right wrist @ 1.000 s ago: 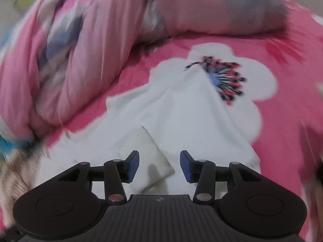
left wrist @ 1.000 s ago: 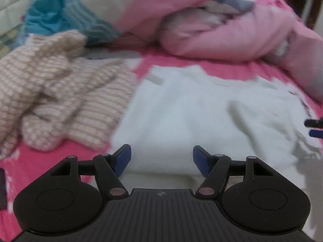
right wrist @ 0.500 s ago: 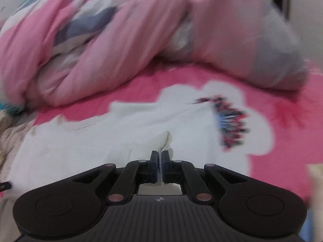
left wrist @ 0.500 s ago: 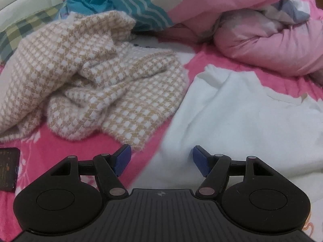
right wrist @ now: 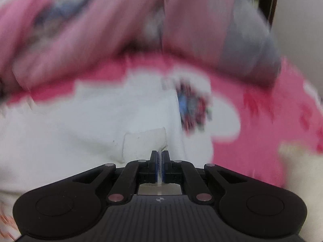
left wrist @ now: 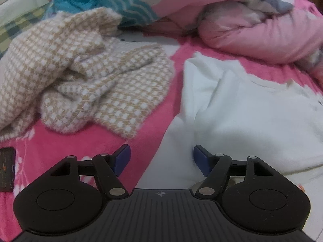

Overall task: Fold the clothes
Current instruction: 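Release the fabric and bring both grippers back over the sweatshirt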

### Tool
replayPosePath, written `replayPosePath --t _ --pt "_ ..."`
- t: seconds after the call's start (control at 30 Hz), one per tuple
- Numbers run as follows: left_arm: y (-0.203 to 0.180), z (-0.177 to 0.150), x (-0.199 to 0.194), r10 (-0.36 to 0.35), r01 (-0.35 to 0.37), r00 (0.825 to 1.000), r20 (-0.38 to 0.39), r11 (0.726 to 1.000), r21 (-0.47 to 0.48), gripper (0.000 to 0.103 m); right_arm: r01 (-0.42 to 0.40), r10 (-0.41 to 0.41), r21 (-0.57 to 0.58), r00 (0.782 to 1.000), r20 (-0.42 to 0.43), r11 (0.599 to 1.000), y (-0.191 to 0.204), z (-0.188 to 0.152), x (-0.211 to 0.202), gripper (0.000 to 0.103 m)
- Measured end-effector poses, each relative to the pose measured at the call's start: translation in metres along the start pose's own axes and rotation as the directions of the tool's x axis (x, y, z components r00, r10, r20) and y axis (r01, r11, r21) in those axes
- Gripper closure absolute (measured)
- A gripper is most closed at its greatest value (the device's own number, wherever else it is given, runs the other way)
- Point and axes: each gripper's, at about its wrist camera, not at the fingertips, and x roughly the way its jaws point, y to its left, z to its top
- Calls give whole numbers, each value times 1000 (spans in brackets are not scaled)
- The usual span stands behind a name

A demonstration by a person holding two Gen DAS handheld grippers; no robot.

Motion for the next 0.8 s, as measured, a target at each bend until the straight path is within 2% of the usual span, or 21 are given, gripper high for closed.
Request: replayPosePath --t 0.03,0.2,0.23,0.3,0.37,0.5,0.67,0.73,0.77,0.8 --pt "-2 -1 -2 -5 4 1000 4 999 33 33 -4 4 24 1000 -12 1000 -4 -2 3 100" --pt "-13 -10 -10 -33 27 999 24 974 226 33 -15 13 25 996 89 1000 -3 1 -24 100" --pt "-14 -12 -9 -33 26 999 23 971 238 33 -6 5 13 998 69 1000 -3 -1 -21 100" --pt "-11 -13 -8 -43 40 999 9 974 221 33 27 -27 -13 999 -33 1000 -4 -11 -4 100" --pt "-8 -13 -6 -54 53 999 -3 979 197 33 38 -40 -25 997 -64 999 -6 -20 1 101" --pt "3 -14 -2 -71 74 997 -20 982 173 33 63 -64 -35 998 -16 997 0 -12 -10 100" --pt "11 -21 1 -94 101 994 -52 981 165 33 85 -77 -77 992 101 993 7 2 -30 100" --pt "12 -26 5 -101 113 991 -85 981 155 33 104 -105 -89 995 3 991 3 0 -12 99" --pt "12 -29 7 -97 111 990 -100 983 149 33 109 -118 -98 989 -87 989 -2 -4 3 98" --pt "13 -31 8 -97 111 990 -103 983 145 33 118 -130 -97 983 -132 988 -5 -7 10 97"
